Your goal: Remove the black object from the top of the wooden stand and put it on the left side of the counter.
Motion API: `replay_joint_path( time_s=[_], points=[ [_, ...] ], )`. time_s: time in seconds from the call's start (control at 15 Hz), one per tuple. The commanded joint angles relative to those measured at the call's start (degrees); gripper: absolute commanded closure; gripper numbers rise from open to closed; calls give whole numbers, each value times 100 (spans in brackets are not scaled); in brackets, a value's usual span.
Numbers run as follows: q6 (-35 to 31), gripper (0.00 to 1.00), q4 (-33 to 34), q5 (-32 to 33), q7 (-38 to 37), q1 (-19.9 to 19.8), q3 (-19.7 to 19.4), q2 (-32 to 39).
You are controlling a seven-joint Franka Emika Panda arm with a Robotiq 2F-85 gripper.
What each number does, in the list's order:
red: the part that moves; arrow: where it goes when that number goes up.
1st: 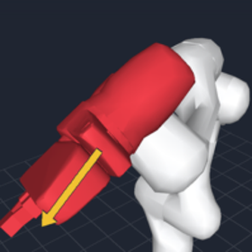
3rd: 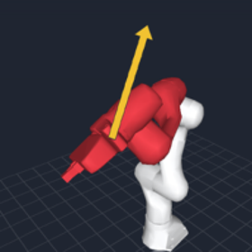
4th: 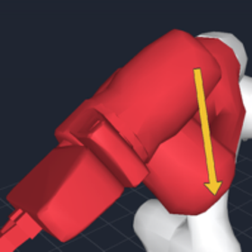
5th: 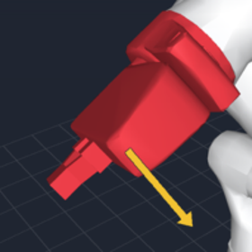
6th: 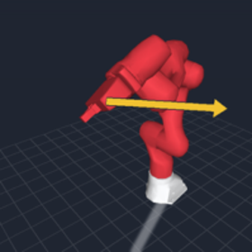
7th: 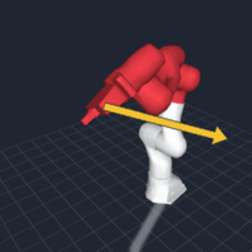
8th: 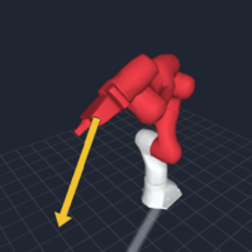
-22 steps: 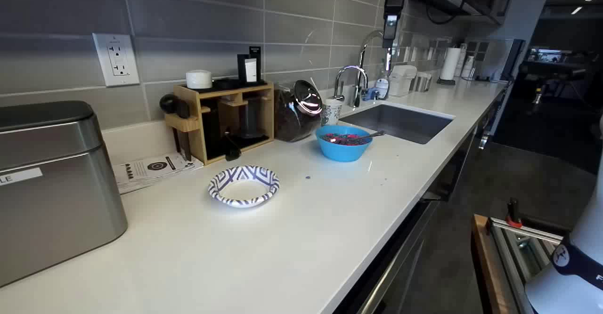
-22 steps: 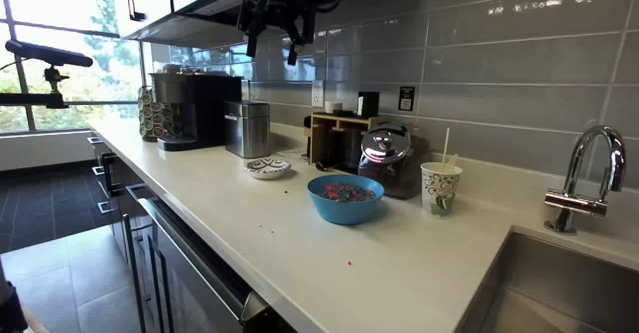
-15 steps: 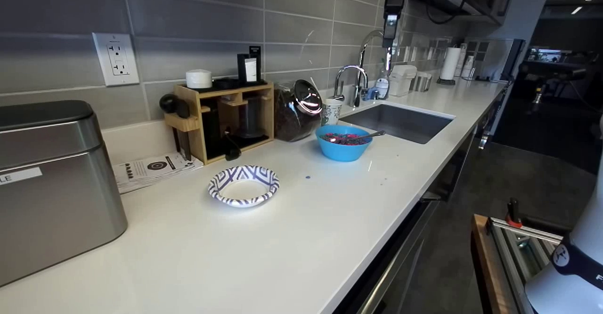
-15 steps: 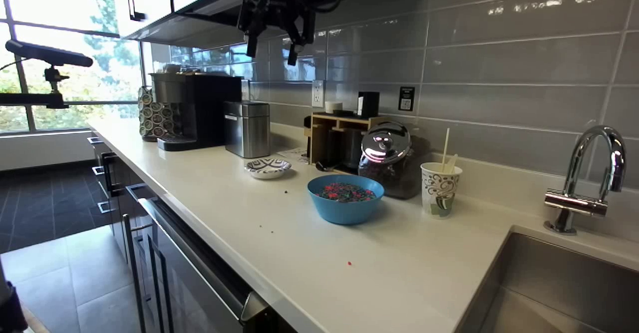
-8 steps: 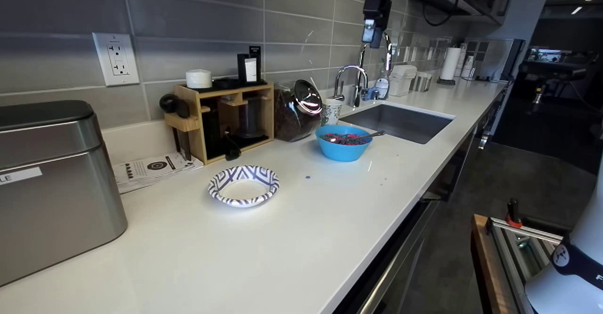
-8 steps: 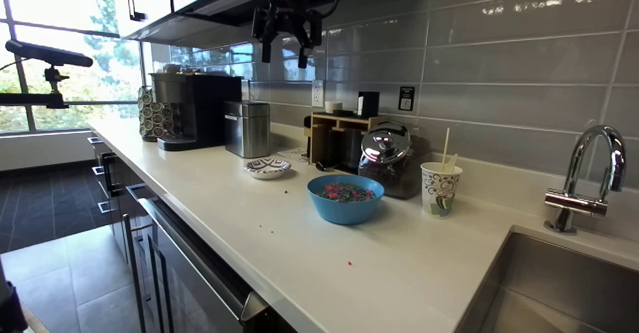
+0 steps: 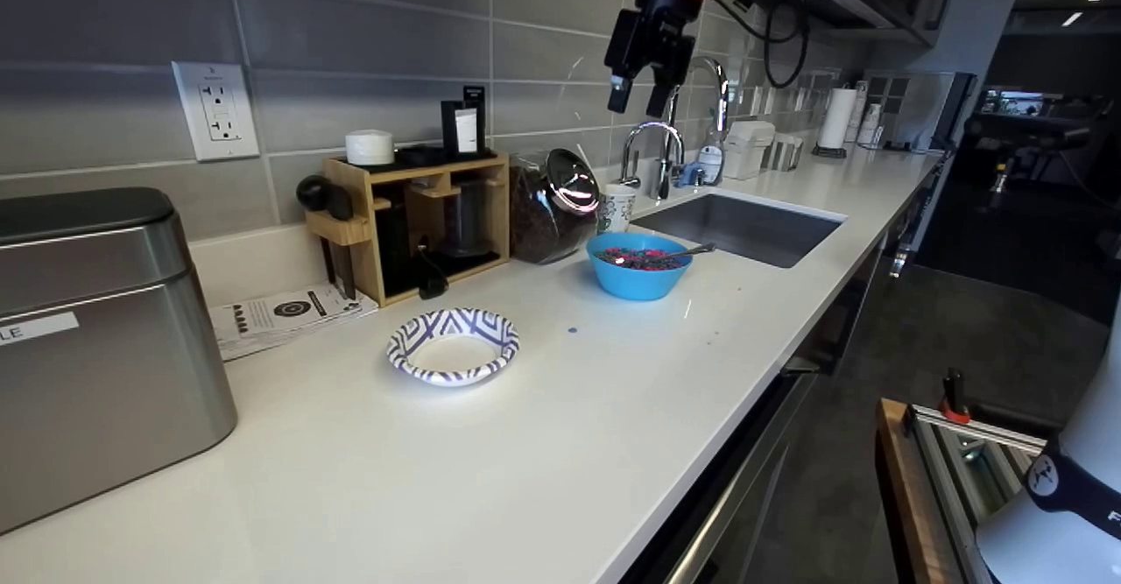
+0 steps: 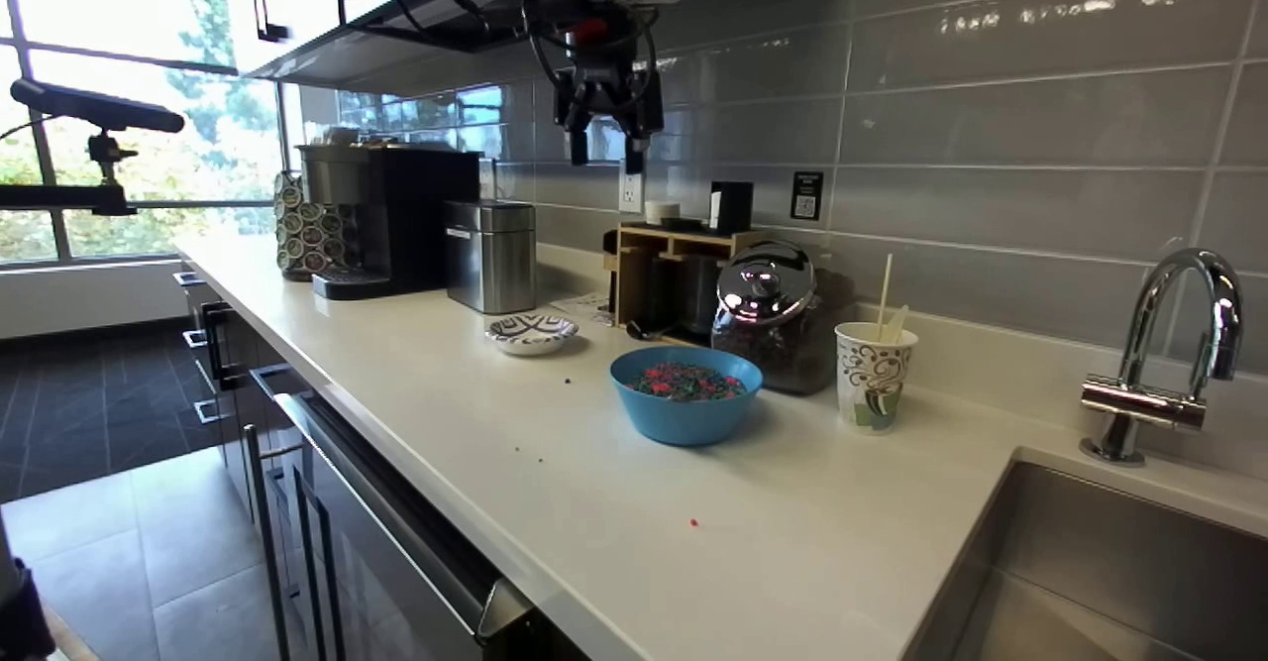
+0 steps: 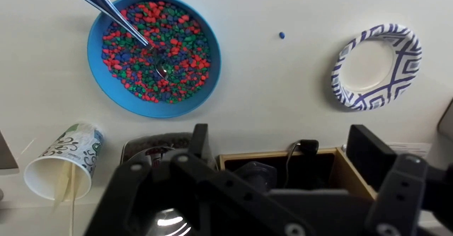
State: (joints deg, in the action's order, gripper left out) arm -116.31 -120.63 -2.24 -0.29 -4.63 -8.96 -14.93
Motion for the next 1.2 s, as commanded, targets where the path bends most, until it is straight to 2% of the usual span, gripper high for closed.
replay_joint_path(
  time_s=[0.0, 0.33, 0.73, 1.0, 1.13],
  points=[
    [-761, 0, -249, -126, -458, -117, 91, 214],
    [-2027, 0, -302, -238, -779, -146, 80, 667],
    [-2882, 0, 78, -452, -1068, -137, 88, 1155],
    [-3312, 0, 408, -491, -1717, -146, 119, 1445],
    [-3512, 0, 581, -288, -2357, -158, 137, 1634]
  ],
)
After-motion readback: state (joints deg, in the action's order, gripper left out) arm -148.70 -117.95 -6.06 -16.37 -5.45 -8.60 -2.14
